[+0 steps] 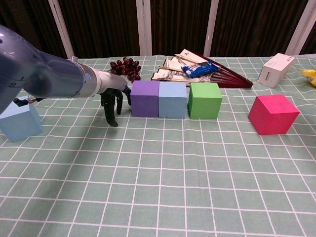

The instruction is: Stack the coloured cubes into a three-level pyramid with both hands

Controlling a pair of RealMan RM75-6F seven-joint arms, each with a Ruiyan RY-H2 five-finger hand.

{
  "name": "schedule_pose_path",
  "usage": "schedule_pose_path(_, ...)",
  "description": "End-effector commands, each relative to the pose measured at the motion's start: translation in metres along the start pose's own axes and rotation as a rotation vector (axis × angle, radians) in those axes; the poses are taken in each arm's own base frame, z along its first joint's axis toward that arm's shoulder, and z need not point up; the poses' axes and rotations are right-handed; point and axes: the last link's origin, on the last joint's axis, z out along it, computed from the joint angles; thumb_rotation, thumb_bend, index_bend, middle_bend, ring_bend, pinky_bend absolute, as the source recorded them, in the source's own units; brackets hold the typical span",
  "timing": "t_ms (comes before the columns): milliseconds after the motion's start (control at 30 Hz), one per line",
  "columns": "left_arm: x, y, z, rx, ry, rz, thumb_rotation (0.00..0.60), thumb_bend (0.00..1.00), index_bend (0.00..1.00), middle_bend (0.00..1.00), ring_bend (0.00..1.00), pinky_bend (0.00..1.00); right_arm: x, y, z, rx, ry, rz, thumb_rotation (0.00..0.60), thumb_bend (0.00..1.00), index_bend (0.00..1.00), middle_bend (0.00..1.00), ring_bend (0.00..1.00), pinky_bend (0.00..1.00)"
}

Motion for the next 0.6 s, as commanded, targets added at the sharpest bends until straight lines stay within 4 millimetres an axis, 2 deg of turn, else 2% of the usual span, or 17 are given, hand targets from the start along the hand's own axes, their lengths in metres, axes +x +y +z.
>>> schedule_pose_path(33, 0.0004, 0.0016, 0.0005, -0.003, 0.003, -0.003, 0.600, 0.31, 0.20, 0.33, 0.24, 0.28, -0.0002, -0.0001, -0.0001, 0.000, 0.000, 0.000, 0.600, 0.27, 0.00, 0.00, 0.00, 0.00)
schedule_pose_path(600, 0.0002, 0.0097, 0.0022, -0.019, 0.010, 0.001, 0.600, 0.31, 0.20, 0.32, 0.24, 0.28, -0.0010, 0.0006, 0.0002, -0.004, -0.002, -0.002, 0.600, 0.27, 0.00, 0.00, 0.00, 0.00)
